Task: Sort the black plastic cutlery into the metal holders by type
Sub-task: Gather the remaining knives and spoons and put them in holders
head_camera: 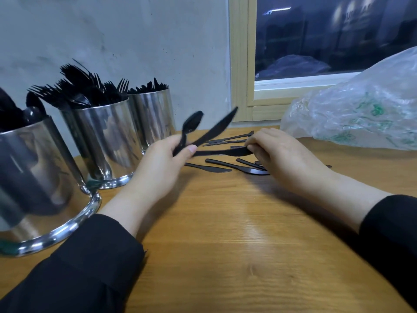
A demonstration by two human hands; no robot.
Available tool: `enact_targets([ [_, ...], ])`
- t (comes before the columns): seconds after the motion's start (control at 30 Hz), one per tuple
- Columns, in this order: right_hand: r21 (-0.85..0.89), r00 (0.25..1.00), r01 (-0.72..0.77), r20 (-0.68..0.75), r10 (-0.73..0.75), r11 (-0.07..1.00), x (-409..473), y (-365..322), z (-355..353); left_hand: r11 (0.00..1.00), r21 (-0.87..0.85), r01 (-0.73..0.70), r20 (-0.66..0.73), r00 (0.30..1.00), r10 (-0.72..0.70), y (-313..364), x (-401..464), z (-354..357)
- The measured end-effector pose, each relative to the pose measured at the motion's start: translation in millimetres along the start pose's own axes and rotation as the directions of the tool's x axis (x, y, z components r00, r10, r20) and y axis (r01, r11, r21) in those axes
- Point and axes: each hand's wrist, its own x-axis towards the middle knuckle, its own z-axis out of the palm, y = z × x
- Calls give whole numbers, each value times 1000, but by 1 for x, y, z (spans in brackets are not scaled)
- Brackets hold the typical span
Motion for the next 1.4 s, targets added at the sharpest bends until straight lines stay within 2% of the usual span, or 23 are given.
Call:
enact_targets([
  [0.07,24,998,-39,-42,40,999,1,-1,-3,996,-89,10,164,986,5,2,-3,3],
  [0.13,57,994,-82,-63,85,995,1,-3,-3,997,-66,31,256,967,-14,0,-3,5],
  [0.27,225,932,-346,-24,361,911,2,-1,-3,997,21,75,237,968,-78,-7,0,7],
  [0.37,25,923,-361,152,353,932,-2,8,0,993,-10,114,145,983,-112,-9,2,6],
  [0.43,-105,880,-353,300,368,930,-4,8,5,991,-41,131,111,986,-126,-9,2,6],
  [0.57,-158,815,-396,392,425,905,-4,2,10,991,-48,127,117,986,-121,-9,3,6],
  [0.7,-100,799,-447,404,447,889,-2,0,9,994,-21,109,92,990,-107,-7,2,6],
  [0.8,-60,808,-467,377,453,882,-4,-1,11,992,-80,101,87,992,-94,-5,1,6],
  [0.87,-6,846,-470,284,452,883,-4,-1,9,993,-94,71,50,997,-66,-4,1,5],
  [0.97,168,873,-485,136,468,858,0,-5,-1,1000,4,28,-23,999,-28,-2,0,1],
  [1.1,341,890,-454,210,404,823,1,-16,-7,996,80,-26,-5,1000,27,0,1,-1],
  [1.2,448,892,-452,205,403,771,2,-24,-8,990,98,-105,6,994,105,2,2,1],
  [1.3,412,897,-441,230,378,797,3,-26,-7,978,102,-183,9,983,183,3,4,-3],
  [1.4,386,894,-446,245,376,808,5,-28,-7,985,132,-109,105,990,95,2,3,-8],
])
